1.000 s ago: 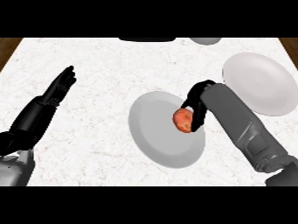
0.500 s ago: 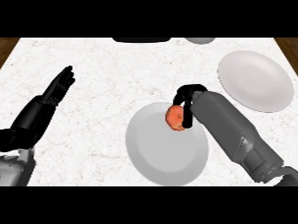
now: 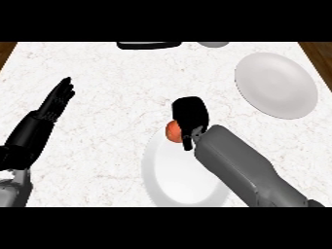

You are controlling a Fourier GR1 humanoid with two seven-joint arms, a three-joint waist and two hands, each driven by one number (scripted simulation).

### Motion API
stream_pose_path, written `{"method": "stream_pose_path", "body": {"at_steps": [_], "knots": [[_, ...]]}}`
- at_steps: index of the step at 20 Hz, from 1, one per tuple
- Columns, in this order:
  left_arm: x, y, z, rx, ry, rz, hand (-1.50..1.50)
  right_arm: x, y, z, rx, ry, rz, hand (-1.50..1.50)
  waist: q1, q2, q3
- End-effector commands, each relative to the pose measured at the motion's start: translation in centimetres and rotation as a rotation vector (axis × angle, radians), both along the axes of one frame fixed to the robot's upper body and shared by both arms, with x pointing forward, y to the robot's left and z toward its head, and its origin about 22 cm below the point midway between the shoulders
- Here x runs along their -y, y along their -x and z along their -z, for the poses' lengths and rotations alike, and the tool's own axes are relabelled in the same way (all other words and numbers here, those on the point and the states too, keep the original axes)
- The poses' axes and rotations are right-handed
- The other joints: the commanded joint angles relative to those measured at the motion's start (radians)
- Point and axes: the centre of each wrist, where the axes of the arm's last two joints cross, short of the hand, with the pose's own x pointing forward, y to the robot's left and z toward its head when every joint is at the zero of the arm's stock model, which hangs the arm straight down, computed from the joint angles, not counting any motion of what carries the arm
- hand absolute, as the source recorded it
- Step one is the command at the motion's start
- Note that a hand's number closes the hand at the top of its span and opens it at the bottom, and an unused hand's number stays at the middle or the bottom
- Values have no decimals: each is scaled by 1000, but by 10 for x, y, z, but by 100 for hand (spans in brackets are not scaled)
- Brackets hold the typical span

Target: Pick the squash from the plate and place it in the plate

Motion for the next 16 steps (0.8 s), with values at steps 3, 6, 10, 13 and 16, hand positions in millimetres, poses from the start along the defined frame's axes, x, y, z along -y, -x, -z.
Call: {"method": "stream_pose_path", "body": {"at_steps": [3,6,10,13,16], "knots": [[-5,4,1,2,-4,-15,0,-1,52,-18,295,-114,9,150,-11,8,0],[-10,6,-1,0,6,1,0,11,74,-42,381,-127,46,150,3,14,0],[-4,3,2,29,-1,7,0,47,115,-64,437,-155,114,150,12,24,0],[18,0,-3,25,5,30,0,60,133,-89,535,-130,204,150,24,27,0],[15,-10,-16,35,-4,51,0,80,129,-103,614,-141,256,150,51,37,1]]}}
